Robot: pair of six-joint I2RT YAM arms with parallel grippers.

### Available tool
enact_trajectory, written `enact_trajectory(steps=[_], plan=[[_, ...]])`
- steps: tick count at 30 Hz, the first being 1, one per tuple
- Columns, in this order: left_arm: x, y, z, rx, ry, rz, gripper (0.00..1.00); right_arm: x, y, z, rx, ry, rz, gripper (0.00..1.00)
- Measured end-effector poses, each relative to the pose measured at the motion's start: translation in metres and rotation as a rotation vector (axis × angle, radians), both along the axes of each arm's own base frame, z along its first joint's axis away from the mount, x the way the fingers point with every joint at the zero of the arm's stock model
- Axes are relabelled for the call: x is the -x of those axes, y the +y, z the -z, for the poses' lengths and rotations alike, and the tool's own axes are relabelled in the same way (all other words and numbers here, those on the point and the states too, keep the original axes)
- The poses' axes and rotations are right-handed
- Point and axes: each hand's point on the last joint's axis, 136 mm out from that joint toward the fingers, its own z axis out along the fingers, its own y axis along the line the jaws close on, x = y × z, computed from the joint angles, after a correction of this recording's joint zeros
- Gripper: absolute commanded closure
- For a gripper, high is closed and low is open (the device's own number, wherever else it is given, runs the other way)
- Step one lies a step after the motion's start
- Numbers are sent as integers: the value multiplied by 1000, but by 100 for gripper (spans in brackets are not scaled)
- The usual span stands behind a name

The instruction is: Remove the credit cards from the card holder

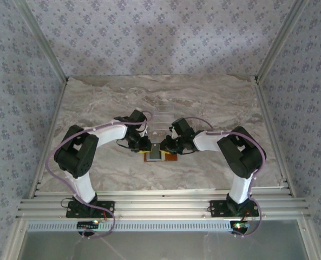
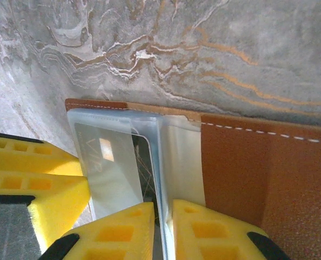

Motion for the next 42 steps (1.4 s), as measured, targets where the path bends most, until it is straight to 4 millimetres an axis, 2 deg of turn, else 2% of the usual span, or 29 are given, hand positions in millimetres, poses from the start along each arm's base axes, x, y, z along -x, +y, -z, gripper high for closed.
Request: enact_trajectory(steps=[25,35,42], plan=[[0,0,1,-11,15,0,75,0,9,-9,-124,-7,12,82],[-1,0,1,-16,18,2,75,2,5,-7,-139,-7,19,89],[-1,-1,1,-14,16,4,75,1,2,-18,-176,-31,14,94]])
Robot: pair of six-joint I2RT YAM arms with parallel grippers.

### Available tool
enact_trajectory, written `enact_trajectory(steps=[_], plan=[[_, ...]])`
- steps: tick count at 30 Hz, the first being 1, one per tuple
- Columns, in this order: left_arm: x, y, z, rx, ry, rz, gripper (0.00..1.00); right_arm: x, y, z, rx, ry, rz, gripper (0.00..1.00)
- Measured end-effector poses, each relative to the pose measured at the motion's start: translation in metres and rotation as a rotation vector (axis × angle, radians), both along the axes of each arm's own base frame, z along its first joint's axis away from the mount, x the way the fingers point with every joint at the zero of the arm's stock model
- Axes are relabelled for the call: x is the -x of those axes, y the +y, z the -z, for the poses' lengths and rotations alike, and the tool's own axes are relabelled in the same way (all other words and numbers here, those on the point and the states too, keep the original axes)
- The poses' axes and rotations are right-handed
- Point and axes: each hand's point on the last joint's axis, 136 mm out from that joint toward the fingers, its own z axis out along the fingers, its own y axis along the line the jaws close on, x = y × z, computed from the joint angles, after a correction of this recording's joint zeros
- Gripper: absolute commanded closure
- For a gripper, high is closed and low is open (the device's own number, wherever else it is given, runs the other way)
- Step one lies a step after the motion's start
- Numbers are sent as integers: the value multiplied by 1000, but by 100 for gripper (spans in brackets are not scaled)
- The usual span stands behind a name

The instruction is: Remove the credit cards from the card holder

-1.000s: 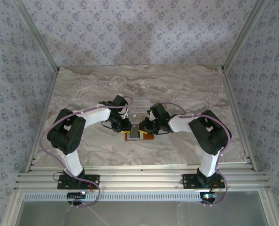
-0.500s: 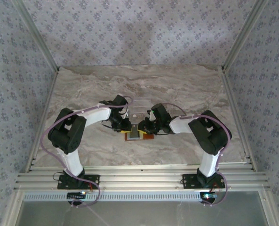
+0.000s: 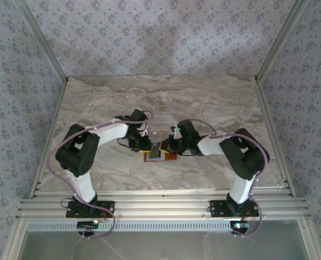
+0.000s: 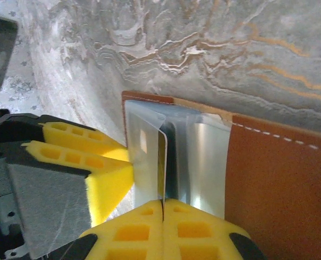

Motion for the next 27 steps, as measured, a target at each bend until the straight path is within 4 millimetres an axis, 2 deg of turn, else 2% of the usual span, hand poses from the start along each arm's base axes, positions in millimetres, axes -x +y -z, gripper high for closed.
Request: enact_trajectory(steps=[10,17,23,27], plan=[[0,-1,0,2,-4,4,76,0,-10,1,20,2,19,94],[-1,-3,0,6,-2,9,76,-1,-6,-4,-7,-10,15,83],[-1,-4,1,6,-1,13,76,0,2,-8,-31,-30,2,82],[-1,-4,1,7,-1,14,76,1,4,-6,-29,-27,-2,86]])
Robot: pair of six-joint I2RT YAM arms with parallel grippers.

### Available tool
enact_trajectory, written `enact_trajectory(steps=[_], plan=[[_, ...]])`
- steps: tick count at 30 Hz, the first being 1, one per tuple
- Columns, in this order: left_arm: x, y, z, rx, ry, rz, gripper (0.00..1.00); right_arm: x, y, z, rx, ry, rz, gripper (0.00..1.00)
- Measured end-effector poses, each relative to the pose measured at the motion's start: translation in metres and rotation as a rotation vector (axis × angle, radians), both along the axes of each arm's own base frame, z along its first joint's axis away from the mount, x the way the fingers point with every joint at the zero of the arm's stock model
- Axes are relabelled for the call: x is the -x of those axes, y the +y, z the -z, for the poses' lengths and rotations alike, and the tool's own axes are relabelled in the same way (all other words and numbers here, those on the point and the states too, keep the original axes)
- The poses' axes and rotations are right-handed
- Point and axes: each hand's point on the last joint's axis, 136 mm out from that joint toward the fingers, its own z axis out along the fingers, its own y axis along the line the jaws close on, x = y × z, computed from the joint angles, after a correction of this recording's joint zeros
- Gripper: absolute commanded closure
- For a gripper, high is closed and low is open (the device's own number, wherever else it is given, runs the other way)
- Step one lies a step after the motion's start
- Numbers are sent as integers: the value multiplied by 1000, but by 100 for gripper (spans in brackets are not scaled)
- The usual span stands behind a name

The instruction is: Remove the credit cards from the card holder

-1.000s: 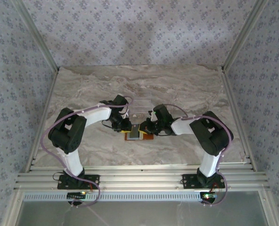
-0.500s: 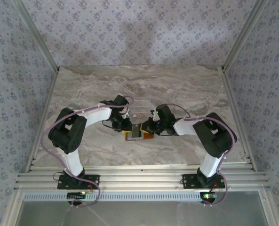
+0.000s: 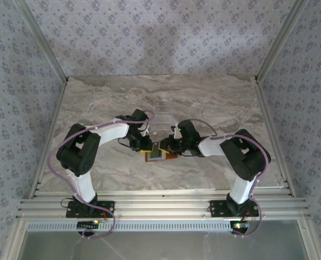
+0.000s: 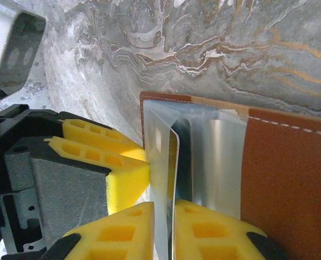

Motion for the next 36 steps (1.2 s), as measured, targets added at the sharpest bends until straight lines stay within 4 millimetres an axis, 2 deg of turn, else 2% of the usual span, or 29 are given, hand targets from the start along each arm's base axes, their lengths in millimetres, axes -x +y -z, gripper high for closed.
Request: enact_trajectory(steps=[7,13,21,36], plan=[[0,0,0,0,0,0,76,1,-1,3,9,8,0,93],[0,-1,0,3,-3,3,76,0,-5,0,14,2,12,94],[0,-12,-1,34,-14,23,76,2,-22,0,68,-2,20,94],[1,-11,-1,33,-22,33,76,6,-56,-1,217,-39,1,93]])
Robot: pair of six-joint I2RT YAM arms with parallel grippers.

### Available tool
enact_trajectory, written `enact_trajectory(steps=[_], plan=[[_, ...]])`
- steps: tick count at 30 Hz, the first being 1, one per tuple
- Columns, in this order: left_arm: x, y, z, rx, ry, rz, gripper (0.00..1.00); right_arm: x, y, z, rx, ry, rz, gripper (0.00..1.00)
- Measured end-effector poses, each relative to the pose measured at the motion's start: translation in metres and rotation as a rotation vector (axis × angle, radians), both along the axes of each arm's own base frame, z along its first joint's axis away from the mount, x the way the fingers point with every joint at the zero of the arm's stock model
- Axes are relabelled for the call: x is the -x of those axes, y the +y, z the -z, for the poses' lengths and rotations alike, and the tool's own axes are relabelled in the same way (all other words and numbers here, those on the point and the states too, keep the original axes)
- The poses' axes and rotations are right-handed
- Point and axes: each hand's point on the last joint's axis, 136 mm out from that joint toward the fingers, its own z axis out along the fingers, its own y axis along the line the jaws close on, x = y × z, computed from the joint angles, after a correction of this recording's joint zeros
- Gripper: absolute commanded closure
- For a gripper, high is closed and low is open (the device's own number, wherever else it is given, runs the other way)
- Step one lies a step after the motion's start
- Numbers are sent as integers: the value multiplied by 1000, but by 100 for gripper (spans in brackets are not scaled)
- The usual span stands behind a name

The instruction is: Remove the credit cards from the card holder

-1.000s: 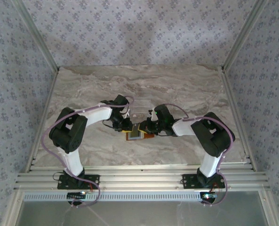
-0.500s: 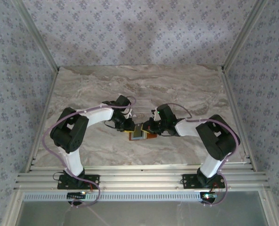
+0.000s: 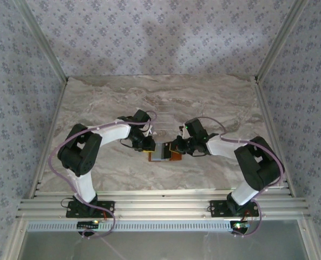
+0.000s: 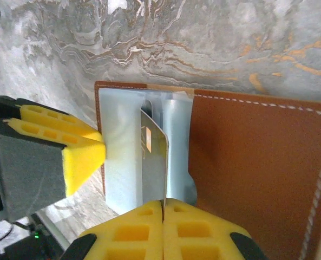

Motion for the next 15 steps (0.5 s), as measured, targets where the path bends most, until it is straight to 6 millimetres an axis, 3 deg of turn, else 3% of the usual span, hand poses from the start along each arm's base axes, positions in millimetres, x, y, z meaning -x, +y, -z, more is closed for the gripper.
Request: enact_trajectory(steps=[4,15], plan=[[1,6,0,-19,-13,-6,76,0,-8,-12,64,-65,-44,96],[3,21,1,-73,-36,-24,73,-16,-15,-68,233,-346,-274,99]])
